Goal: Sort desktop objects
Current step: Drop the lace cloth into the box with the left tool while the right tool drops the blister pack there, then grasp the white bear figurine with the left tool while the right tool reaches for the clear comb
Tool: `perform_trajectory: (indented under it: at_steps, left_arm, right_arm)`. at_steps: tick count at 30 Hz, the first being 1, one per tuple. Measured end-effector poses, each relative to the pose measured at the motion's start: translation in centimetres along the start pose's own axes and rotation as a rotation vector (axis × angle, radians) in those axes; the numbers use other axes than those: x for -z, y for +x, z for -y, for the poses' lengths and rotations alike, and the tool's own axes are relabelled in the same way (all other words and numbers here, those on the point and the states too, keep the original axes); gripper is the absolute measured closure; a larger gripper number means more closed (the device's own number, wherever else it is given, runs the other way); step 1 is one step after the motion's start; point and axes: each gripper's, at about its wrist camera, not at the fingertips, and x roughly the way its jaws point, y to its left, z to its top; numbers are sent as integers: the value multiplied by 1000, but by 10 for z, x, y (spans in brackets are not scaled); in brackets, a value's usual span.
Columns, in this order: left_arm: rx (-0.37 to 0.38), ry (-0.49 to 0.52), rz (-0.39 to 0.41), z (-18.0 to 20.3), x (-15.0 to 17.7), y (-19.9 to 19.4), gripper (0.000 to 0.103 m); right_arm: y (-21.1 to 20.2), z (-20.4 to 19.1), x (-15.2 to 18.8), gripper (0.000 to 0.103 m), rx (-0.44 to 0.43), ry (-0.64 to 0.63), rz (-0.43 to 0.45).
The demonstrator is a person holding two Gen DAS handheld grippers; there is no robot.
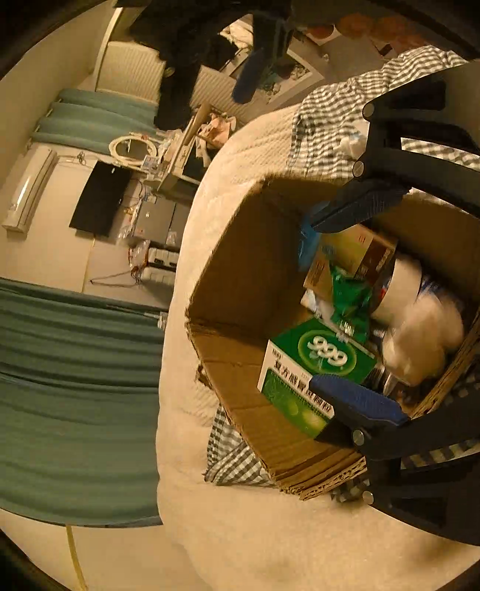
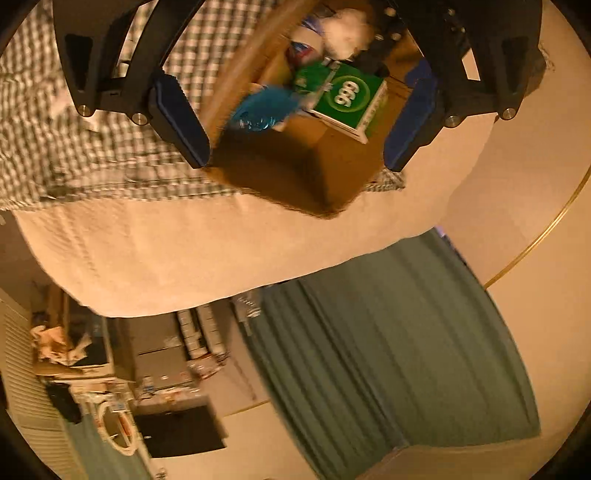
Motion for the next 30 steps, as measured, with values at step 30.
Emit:
perform_trajectory:
  at_steps: [30]
  left_arm:
    - [243,244,-82,220,101,94,3]
  right_arm:
    - [-75,274,103,3,267,126,-25]
